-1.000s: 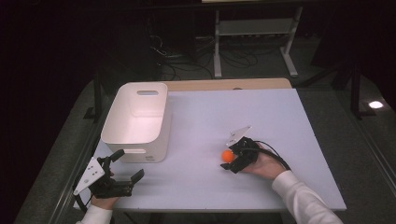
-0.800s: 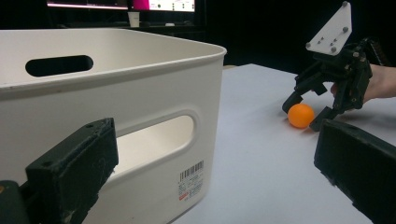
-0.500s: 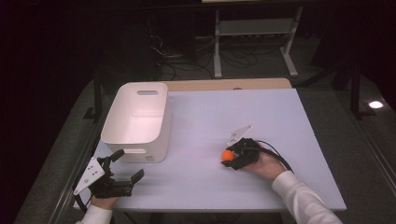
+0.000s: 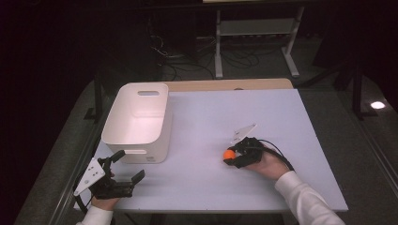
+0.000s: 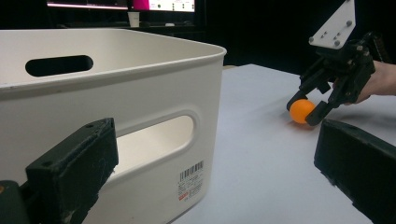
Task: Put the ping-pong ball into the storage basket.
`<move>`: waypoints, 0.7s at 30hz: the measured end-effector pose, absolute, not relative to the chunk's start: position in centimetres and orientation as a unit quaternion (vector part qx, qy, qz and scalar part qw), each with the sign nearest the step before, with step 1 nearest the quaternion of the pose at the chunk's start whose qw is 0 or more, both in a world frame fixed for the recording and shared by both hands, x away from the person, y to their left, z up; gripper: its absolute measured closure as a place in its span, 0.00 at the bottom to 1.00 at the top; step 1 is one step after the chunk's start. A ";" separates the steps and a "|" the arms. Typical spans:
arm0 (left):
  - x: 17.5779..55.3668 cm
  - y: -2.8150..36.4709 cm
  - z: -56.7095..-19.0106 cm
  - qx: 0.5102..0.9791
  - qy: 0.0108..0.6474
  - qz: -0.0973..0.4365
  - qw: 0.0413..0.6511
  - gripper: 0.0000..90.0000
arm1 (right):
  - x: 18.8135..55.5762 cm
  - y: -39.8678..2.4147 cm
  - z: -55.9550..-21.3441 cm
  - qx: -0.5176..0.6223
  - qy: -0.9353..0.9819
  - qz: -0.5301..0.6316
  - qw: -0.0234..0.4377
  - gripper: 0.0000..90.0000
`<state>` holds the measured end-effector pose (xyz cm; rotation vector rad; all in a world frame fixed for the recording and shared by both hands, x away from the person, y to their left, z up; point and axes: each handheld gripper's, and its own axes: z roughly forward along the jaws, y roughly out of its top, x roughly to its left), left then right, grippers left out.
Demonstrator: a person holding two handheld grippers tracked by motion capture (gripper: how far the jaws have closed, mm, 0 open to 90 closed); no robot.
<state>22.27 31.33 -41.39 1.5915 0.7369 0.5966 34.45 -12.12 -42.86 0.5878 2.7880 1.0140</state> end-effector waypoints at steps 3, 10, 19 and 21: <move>22.3 31.3 -41.4 0.687 0.316 0.259 0.601 0.00 | 34.5 -12.3 -42.3 0.191 0.919 0.339 0.063 0.55; 22.3 31.3 -41.4 0.687 0.316 0.259 0.601 0.00 | 34.3 -12.4 -40.6 0.195 0.910 0.360 0.065 0.55; 22.2 31.4 -41.3 0.689 0.315 0.261 0.598 0.00 | 34.2 -12.2 -39.1 0.189 0.904 0.376 0.070 0.55; 22.2 31.4 -41.3 0.688 0.316 0.260 0.600 0.00 | 34.1 -12.1 -38.7 0.189 0.903 0.379 0.071 0.55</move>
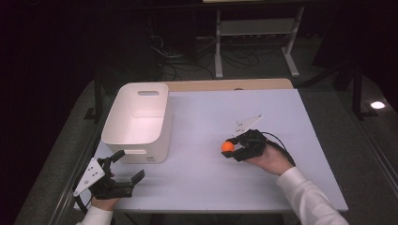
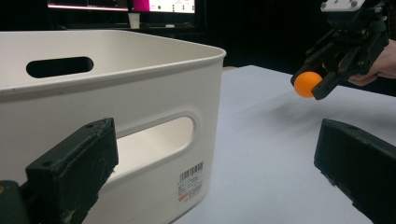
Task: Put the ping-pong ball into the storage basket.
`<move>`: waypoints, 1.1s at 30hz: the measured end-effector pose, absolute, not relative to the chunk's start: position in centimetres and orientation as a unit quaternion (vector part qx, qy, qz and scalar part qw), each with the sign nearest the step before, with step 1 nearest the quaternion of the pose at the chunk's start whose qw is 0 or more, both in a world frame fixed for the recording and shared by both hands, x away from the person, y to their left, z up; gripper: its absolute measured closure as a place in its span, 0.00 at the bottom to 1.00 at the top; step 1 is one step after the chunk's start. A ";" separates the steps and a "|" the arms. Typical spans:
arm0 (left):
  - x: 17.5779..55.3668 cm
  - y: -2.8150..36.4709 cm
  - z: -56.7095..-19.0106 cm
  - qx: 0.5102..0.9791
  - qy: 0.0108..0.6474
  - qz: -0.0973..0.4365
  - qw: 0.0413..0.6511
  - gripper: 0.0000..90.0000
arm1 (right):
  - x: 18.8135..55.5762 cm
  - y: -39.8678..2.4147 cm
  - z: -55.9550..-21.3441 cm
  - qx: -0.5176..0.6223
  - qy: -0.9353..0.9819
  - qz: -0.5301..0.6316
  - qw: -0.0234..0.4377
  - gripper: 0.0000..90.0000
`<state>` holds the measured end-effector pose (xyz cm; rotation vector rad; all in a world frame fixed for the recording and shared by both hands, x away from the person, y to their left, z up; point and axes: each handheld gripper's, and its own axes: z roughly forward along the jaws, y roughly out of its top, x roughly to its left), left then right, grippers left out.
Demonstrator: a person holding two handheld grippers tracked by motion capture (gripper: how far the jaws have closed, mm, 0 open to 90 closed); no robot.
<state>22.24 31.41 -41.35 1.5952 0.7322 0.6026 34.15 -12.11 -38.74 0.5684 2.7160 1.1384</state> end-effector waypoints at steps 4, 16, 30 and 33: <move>22.2 31.4 -41.3 0.688 0.315 0.261 0.599 0.00 | 34.2 -12.0 -38.1 0.184 0.901 0.386 0.072 0.55; 22.2 31.4 -41.3 0.687 0.316 0.261 0.600 0.00 | 34.4 -10.6 -36.5 0.160 0.903 0.391 0.073 0.55; 22.2 31.5 -41.3 0.686 0.316 0.261 0.601 0.00 | 34.6 -9.2 -35.1 0.144 0.907 0.389 0.069 0.54; 22.2 31.5 -41.3 0.686 0.315 0.261 0.601 0.00 | 34.6 -9.0 -34.8 0.139 0.909 0.387 0.069 0.54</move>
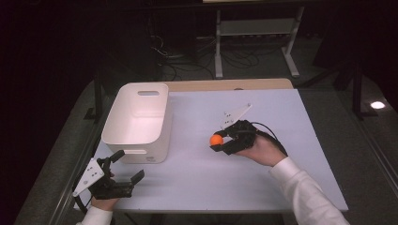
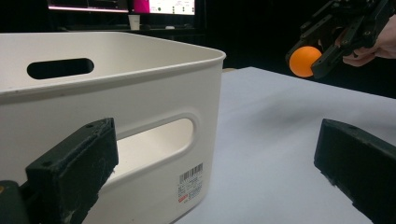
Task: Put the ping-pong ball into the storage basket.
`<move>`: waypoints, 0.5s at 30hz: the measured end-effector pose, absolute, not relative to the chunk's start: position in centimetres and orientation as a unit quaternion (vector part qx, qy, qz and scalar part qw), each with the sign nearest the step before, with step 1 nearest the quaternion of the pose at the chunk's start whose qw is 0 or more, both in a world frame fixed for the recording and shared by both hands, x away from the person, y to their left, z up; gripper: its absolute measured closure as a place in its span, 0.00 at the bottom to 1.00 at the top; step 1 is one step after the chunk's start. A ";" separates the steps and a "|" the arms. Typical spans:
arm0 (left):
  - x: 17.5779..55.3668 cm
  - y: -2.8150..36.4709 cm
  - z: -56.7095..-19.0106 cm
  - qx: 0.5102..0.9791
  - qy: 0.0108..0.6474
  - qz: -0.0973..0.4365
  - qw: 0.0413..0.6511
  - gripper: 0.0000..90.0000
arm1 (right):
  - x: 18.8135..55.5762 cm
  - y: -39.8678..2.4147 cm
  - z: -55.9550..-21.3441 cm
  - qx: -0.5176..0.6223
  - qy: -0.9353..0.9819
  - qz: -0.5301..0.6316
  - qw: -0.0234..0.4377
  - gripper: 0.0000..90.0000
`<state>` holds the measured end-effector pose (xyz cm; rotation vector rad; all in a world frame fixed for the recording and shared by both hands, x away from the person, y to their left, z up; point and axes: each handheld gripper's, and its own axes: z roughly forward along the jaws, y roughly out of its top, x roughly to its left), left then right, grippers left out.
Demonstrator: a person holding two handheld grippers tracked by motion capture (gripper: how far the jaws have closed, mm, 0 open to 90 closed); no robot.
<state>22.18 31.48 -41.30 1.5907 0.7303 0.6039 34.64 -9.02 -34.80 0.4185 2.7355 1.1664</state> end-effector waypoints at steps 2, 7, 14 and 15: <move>22.2 31.5 -41.3 0.686 0.315 0.260 0.602 0.00 | 34.8 -9.0 -34.7 0.130 0.909 0.388 0.073 0.54; 22.2 31.5 -41.3 0.686 0.316 0.260 0.602 0.00 | 34.9 -8.5 -34.4 0.133 0.909 0.389 0.065 0.54; 22.2 31.4 -41.3 0.685 0.317 0.260 0.602 0.00 | 35.1 -8.1 -34.0 0.124 0.909 0.393 0.064 0.54; 22.2 31.5 -41.3 0.685 0.317 0.260 0.602 0.00 | 35.1 -8.0 -33.9 0.126 0.908 0.394 0.062 0.54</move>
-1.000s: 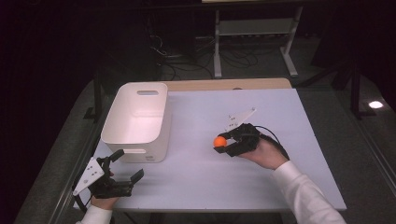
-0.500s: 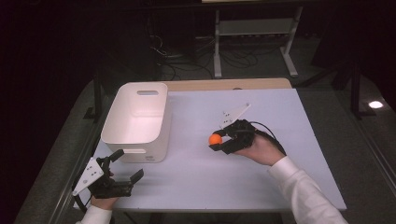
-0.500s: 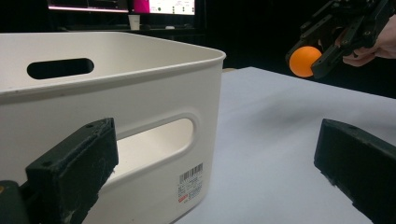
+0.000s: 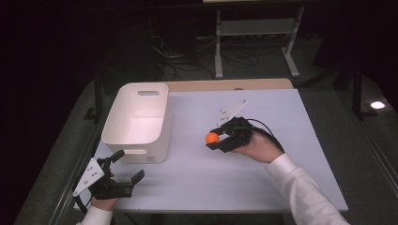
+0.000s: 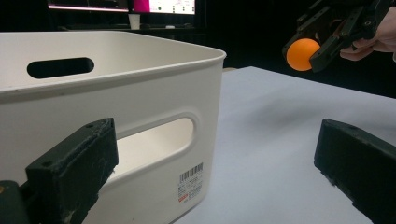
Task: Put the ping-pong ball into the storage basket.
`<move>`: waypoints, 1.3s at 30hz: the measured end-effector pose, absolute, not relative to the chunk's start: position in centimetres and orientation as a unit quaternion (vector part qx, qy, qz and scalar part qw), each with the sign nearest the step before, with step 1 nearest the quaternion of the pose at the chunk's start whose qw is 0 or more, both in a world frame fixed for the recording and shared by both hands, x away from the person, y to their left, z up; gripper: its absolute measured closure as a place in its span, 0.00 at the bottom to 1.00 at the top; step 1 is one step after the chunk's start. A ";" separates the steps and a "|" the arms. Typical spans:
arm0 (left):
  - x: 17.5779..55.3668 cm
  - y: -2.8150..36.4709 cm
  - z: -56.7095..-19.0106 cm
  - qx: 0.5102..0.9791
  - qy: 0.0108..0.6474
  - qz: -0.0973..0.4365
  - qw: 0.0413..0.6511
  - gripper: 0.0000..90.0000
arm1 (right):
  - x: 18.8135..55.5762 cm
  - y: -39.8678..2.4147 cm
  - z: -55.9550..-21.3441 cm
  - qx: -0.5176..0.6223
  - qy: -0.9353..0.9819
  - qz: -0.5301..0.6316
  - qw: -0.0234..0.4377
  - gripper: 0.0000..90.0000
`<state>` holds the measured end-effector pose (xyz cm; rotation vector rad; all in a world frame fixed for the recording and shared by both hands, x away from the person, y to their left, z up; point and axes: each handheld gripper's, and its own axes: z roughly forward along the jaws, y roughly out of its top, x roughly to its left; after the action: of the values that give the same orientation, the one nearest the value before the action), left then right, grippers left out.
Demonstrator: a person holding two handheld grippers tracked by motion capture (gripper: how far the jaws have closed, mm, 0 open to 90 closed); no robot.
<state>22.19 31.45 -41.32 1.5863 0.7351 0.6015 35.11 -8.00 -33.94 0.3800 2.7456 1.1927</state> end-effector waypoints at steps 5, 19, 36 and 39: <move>22.2 31.4 -41.3 0.685 0.317 0.260 0.602 0.00 | 35.2 -7.8 -33.4 0.126 0.908 0.395 0.062 0.54; 22.2 31.4 -41.3 0.684 0.319 0.258 0.603 0.00 | 35.8 -6.5 -32.2 0.118 0.908 0.396 0.068 0.54; 22.2 31.4 -41.4 0.681 0.319 0.258 0.606 0.00 | 36.8 -5.1 -30.3 0.094 0.909 0.398 0.073 0.54; 22.2 31.4 -41.3 0.683 0.320 0.258 0.604 0.00 | 37.1 -4.6 -30.0 0.082 0.909 0.401 0.078 0.54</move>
<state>22.20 31.41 -41.35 1.5801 0.7406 0.5965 37.12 -4.62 -30.01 0.2469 2.7216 1.2021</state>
